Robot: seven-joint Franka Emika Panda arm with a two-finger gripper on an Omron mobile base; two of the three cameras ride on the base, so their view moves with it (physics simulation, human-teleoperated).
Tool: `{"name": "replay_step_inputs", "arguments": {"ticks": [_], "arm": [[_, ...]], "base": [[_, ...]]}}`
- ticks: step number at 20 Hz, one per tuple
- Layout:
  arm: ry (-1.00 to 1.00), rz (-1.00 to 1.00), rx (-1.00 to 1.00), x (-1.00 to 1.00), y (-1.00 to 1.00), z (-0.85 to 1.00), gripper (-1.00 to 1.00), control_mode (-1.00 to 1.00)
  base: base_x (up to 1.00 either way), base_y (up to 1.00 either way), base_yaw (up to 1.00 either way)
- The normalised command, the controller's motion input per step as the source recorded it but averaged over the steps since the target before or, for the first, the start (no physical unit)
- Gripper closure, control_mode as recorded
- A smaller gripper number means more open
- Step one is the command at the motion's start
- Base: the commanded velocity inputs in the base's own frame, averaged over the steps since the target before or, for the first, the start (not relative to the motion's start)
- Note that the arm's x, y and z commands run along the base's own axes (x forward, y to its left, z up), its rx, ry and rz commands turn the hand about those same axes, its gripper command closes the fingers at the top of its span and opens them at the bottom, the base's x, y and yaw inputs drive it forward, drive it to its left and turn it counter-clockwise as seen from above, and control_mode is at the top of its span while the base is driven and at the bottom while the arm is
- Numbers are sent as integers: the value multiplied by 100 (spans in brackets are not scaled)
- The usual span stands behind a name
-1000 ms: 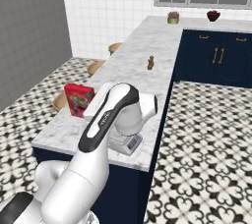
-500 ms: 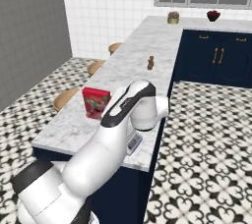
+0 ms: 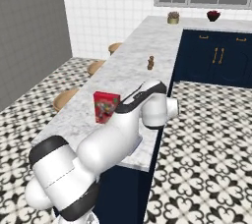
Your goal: Pick the cereal and place it on the digital scale for weighing, and close the cabinet.
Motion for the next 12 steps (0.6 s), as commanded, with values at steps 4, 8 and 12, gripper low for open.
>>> {"name": "replay_step_inputs", "arguments": {"ticks": [4,8,12], "arm": [[0,0,2,0,-13,-31,100,-100],[2,0,0,8,0,-45,100,-100],[1,-3,0,14,0,-39,100,-100]], "base": [[0,0,0],[0,0,0],[0,0,0]]}}
